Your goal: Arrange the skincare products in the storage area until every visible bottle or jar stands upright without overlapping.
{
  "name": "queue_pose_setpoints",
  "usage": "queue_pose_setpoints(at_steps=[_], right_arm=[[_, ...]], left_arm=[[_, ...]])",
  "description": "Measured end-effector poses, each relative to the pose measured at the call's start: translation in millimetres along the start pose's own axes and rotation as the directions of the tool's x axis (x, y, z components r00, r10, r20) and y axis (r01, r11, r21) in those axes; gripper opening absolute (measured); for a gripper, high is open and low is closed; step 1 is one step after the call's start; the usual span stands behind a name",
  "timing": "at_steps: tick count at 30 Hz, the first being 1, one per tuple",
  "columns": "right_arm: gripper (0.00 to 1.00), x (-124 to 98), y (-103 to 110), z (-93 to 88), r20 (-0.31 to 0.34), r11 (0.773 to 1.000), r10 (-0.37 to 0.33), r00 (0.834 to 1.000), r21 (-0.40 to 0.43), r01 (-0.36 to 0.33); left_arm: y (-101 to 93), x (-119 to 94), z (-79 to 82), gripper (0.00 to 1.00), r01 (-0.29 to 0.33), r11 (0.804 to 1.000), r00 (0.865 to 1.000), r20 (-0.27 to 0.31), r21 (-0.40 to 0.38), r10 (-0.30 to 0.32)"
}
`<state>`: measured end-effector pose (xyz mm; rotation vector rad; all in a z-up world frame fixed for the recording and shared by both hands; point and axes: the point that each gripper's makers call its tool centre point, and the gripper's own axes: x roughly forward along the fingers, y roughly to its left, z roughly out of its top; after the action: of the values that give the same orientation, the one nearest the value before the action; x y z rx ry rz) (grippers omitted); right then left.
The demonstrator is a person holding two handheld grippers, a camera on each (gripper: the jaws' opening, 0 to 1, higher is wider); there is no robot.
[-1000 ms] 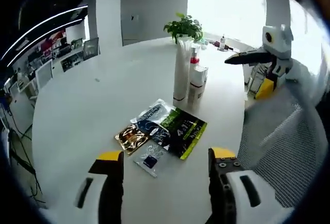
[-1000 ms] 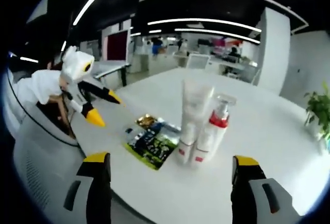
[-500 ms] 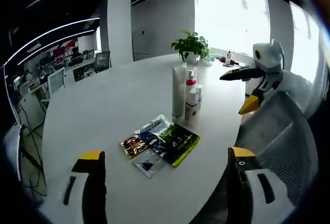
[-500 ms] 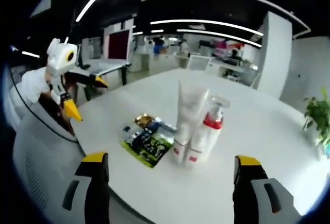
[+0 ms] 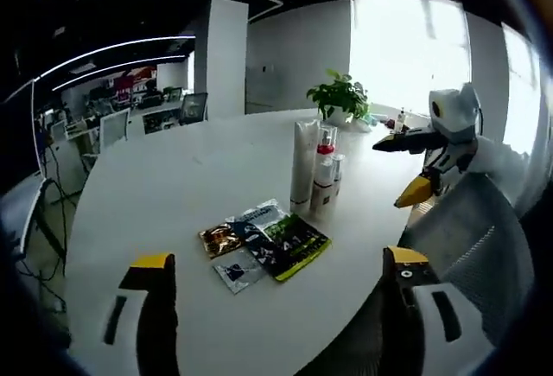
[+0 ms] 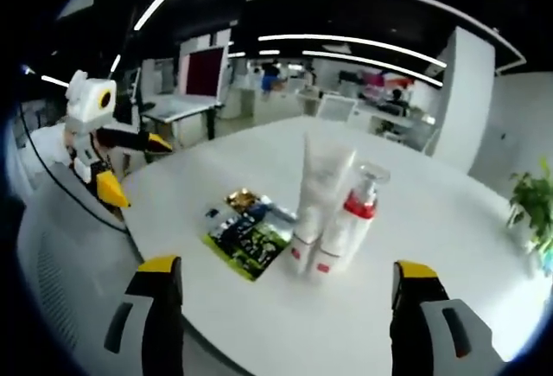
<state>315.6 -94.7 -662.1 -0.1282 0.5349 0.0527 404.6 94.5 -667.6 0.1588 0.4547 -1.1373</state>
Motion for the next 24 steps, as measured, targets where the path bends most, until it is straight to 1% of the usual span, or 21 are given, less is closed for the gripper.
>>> queue_pose_setpoints(at_steps=[1,2,3,4,6,8,9,11,13,15,16,17,19,24], right_arm=[[0.99,0,-1,2.3,0.013,1.000,-0.005,1.000,-0.003,0.005],[0.99,-1,0,2.8,0.017,1.000,-0.002,1.000,0.000,0.002],[0.99,-1,2,1.5,0.012,1.000,0.011,1.000,0.022,-0.012],[0.99,0,3,0.4,0.007,1.000,0.016,1.000,0.025,-0.016],[0.99,0,0,-0.7,0.000,1.000,-0.002,1.000,0.005,0.002],[0.99,-1,0,0.2,0.006,1.000,-0.009,1.000,0.002,0.009],[0.99,-1,1,0.3,0.008,1.000,-0.008,1.000,0.003,0.008],[0.99,-1,1,-0.8,0.002,1.000,-0.015,1.000,-0.004,0.015],[0.99,-1,2,-0.8,0.001,1.000,-0.016,1.000,-0.015,0.016],[0.99,0,2,-1.8,-0.003,1.000,-0.015,1.000,-0.010,0.015],[0.99,0,2,-2.9,-0.008,1.000,-0.013,1.000,-0.006,0.013],[0.99,1,3,-4.5,-0.014,1.000,-0.006,1.000,0.007,0.006],[0.99,1,3,-3.7,-0.006,1.000,-0.001,1.000,0.023,0.001],[0.99,0,3,-2.5,0.000,1.000,-0.009,1.000,0.015,0.009]], left_arm=[[-0.6,-2,-3.8,0.95,0.002,1.000,1.000,-0.001,-0.022,-0.002],[-2.7,-5,-8.0,0.95,0.015,1.000,0.999,-0.038,-0.021,-0.015],[-2.2,-4,-2.5,0.96,0.005,1.000,1.000,-0.019,-0.013,-0.005],[-1.7,-2,7.7,0.96,-0.003,0.999,1.000,0.031,0.039,0.002],[-3.6,-2,10.4,0.97,-0.007,0.999,0.999,0.039,0.043,0.005],[-3.1,-4,8.9,0.96,-0.002,1.000,0.999,0.042,0.014,0.002],[0.7,-5,7.7,0.95,-0.015,1.000,0.999,0.043,-0.017,0.016],[6.8,-7,9.4,0.95,-0.039,0.999,0.998,0.057,-0.029,0.040],[9.4,-9,13.9,0.96,-0.044,0.998,0.995,0.083,-0.034,0.046],[9.2,-8,15.3,0.99,-0.037,0.999,0.995,0.089,-0.033,0.039],[6.0,-8,16.2,0.99,-0.031,0.999,0.995,0.094,-0.023,0.033],[3.8,-9,17.5,0.99,-0.028,1.000,0.995,0.100,-0.009,0.029],[3.1,-9,18.3,0.99,-0.029,1.000,0.994,0.104,0.004,0.028],[2.4,-8,16.5,0.99,-0.038,0.999,0.995,0.093,0.024,0.035]])
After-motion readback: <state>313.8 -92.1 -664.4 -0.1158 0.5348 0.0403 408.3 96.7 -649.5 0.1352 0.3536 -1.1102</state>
